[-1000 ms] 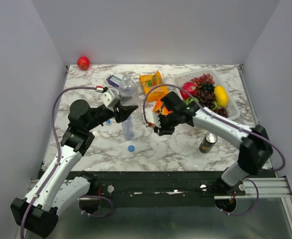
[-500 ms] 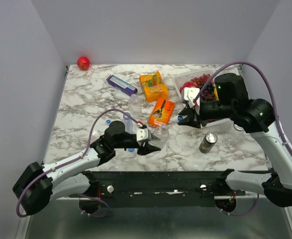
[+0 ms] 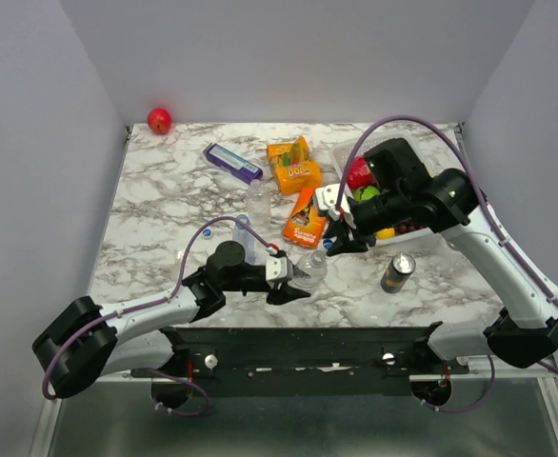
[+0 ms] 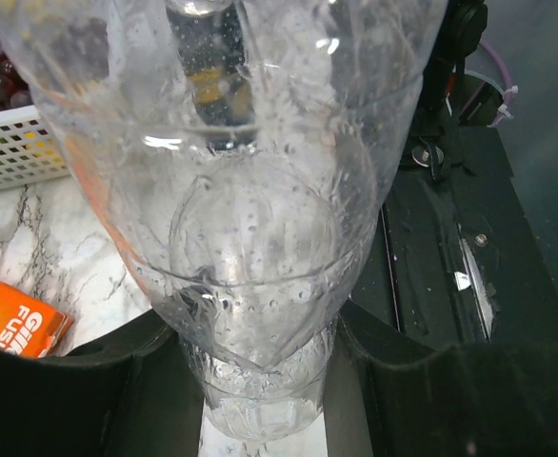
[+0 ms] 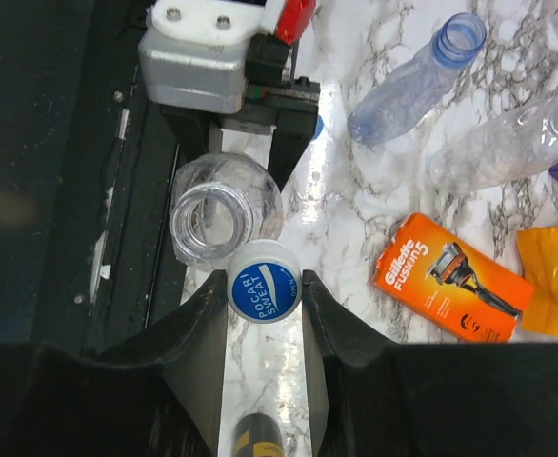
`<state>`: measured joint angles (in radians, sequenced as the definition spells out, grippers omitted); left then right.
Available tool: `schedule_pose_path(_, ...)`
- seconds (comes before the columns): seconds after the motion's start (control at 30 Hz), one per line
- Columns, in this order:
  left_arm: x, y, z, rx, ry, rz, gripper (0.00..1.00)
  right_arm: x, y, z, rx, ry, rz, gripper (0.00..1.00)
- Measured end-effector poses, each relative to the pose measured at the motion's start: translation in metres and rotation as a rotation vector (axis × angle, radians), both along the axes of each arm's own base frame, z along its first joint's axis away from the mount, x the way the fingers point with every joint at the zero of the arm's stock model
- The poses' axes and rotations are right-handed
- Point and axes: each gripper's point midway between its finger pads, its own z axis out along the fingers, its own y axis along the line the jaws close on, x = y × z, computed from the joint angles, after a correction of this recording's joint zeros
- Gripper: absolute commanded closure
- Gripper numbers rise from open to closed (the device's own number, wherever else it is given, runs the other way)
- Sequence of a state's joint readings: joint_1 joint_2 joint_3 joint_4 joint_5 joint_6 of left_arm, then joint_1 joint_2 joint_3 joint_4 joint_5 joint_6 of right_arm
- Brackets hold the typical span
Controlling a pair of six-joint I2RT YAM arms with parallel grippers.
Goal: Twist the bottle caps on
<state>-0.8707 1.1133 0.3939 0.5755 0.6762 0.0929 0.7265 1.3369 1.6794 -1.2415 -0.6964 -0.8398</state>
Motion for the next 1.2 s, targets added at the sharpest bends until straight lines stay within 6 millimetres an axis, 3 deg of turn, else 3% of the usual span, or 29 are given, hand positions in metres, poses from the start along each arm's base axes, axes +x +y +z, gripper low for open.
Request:
schedule_pose_path(0.43, 0.004, 0.0, -0.005, 0.012, -0.004, 0.018, 1.0, 0.001, 0.0, 0.007, -0.004, -0.005, -0.005, 0.7)
schedule_pose_path(0.8, 0.004, 0.002, -0.015, 0.048, -0.005, 0.016, 1.0, 0.002, 0.011, 0.032, 0.041, -0.066, 0.069, 0.68)
schedule_pose_path(0.97, 0.005, 0.002, -0.015, 0.049, -0.008, 0.022, 1.0, -0.004, 0.022, 0.028, 0.034, -0.089, 0.145, 0.68)
schedule_pose_path(1.2, 0.008, 0.002, -0.016, 0.049, -0.01, 0.035, 1.0, -0.013, 0.022, 0.007, -0.02, -0.072, 0.185, 0.68)
